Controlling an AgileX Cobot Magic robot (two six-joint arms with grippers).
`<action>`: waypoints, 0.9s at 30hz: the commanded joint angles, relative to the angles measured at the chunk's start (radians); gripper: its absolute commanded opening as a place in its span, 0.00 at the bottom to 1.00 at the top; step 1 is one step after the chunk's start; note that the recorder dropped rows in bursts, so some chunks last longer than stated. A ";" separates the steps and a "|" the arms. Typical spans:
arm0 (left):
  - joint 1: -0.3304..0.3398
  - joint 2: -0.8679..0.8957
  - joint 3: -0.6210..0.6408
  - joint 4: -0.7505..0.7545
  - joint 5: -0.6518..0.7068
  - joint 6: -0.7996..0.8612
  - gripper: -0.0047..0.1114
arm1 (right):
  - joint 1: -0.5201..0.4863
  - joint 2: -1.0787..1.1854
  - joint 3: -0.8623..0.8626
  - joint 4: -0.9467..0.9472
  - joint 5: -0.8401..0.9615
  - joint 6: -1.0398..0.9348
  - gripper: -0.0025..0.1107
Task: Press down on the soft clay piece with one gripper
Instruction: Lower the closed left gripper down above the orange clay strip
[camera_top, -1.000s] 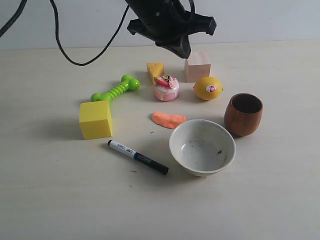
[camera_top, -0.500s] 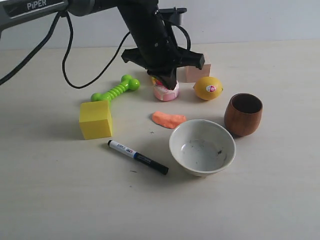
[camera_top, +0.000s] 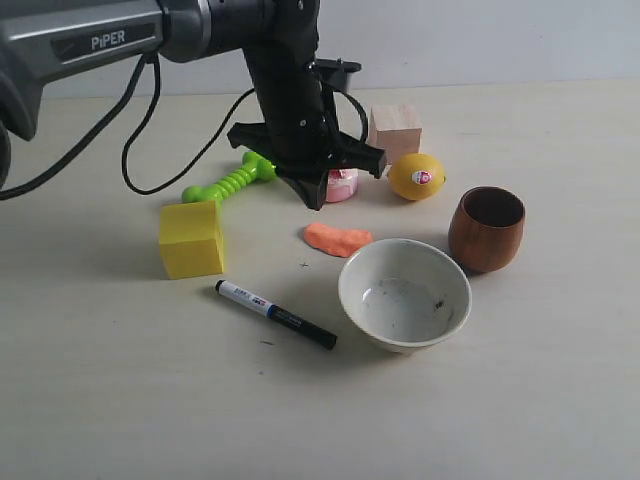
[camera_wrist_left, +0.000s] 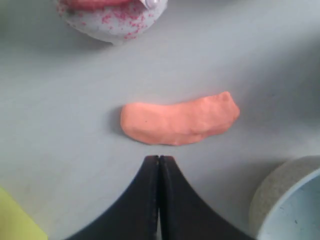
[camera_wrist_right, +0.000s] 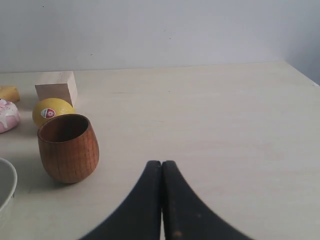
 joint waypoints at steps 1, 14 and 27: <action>-0.012 0.009 -0.005 -0.016 -0.008 -0.009 0.04 | -0.005 -0.007 0.004 -0.004 -0.007 -0.001 0.02; -0.029 0.081 -0.112 -0.108 -0.018 0.073 0.04 | -0.005 -0.007 0.004 -0.004 -0.007 -0.001 0.02; -0.029 0.138 -0.171 -0.106 -0.013 0.095 0.04 | -0.005 -0.007 0.004 -0.004 -0.007 -0.001 0.02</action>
